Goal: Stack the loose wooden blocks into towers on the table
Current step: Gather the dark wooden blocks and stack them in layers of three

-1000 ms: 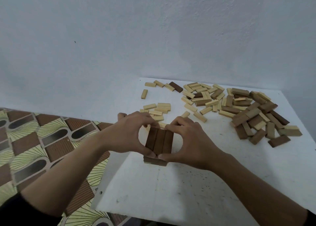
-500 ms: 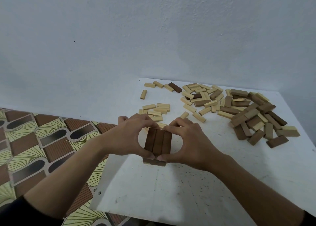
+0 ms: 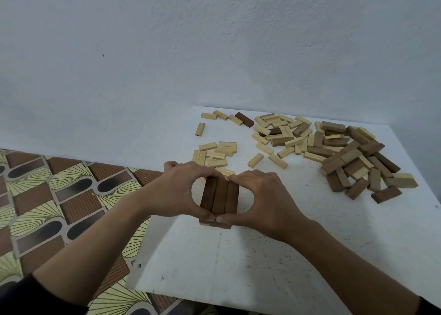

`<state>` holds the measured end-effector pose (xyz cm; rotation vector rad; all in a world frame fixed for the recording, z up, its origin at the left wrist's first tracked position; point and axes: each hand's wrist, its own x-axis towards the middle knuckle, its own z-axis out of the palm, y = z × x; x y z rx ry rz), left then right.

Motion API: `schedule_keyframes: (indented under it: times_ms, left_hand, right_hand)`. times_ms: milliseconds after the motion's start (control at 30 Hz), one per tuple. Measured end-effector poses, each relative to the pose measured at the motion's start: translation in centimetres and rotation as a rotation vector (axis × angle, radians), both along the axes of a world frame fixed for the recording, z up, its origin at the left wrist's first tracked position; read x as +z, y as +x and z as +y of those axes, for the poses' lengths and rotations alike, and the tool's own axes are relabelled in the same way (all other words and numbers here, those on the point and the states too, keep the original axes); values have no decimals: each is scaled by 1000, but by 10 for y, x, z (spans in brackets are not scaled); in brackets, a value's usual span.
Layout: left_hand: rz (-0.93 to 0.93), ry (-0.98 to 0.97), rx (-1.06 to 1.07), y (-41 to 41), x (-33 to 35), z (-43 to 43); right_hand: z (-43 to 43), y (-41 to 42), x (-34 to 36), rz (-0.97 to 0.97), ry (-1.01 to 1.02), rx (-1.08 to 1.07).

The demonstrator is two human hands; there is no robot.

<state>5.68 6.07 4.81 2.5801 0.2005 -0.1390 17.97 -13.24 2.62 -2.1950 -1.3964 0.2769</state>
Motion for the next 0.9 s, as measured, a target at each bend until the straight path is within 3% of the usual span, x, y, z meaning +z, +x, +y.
schedule_keyframes:
  times_ms: [600, 700, 800, 900]
  left_hand:
    - [-2, -44, 8, -1, -3, 2]
    - [20, -96, -16, -6, -5, 4]
    - [9, -282, 59, -14, -9, 4]
    - [-179, -538, 275, -21, -20, -11]
  right_hand:
    - [0, 0, -8, -52, 52, 7]
    - [-4, -1, -11, 98, 78, -33]
    - [-12, -4, -20, 358, 157, -156]
    - [-20, -13, -33, 627, 287, -287]
